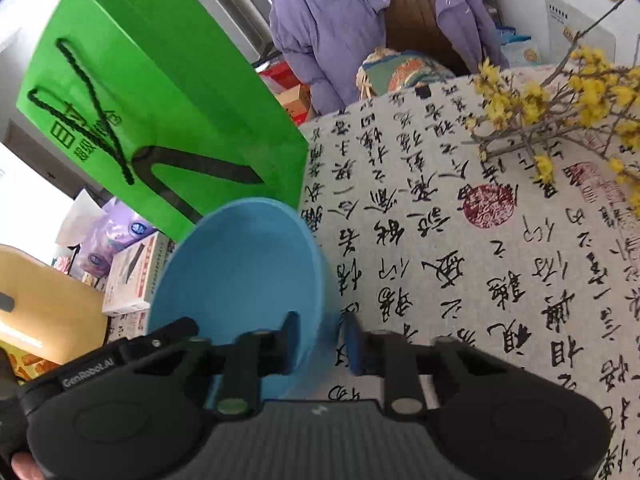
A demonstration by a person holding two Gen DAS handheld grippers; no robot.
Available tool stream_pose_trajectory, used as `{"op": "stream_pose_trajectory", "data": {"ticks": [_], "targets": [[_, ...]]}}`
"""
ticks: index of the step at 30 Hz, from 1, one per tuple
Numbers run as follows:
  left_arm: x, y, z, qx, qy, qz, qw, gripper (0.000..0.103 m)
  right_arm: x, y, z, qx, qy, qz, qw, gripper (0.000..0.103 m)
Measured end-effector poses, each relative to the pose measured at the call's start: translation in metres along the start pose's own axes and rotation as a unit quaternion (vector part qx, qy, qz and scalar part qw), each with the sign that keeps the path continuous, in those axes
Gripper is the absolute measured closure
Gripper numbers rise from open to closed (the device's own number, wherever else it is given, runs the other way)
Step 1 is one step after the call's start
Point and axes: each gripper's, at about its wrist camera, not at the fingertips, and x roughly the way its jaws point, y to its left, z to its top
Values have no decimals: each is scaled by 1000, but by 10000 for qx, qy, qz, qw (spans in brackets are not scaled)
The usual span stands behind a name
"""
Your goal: Organize plates and bowls
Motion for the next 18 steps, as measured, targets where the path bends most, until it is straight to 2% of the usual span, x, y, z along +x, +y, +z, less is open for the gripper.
{"op": "stream_pose_trajectory", "data": {"ticks": [2,4,7,11,15,18], "targets": [[6,-7,-9,129,343,67,9993,86,0,0,-1,-174,82,-18,9998,94],[8,-16,-17,118,552,78,9984,88,-3,-3,-4,-198,111,-71,9997,97],[4,-37,-30,212,518,105,9984,90,-17,-17,-8,-154,42,-150,9998,98],[4,-73,-53,349,620,-47,9975,91,-49,-54,-19,80,-2,-168,9998,99],[12,-106,-88,266,848,-391,9953,90,-88,-96,-39,290,-90,-356,9989,98],[15,-135,-118,431,991,-535,9927,89,-115,-129,-55,445,-139,-501,9977,98]]}}
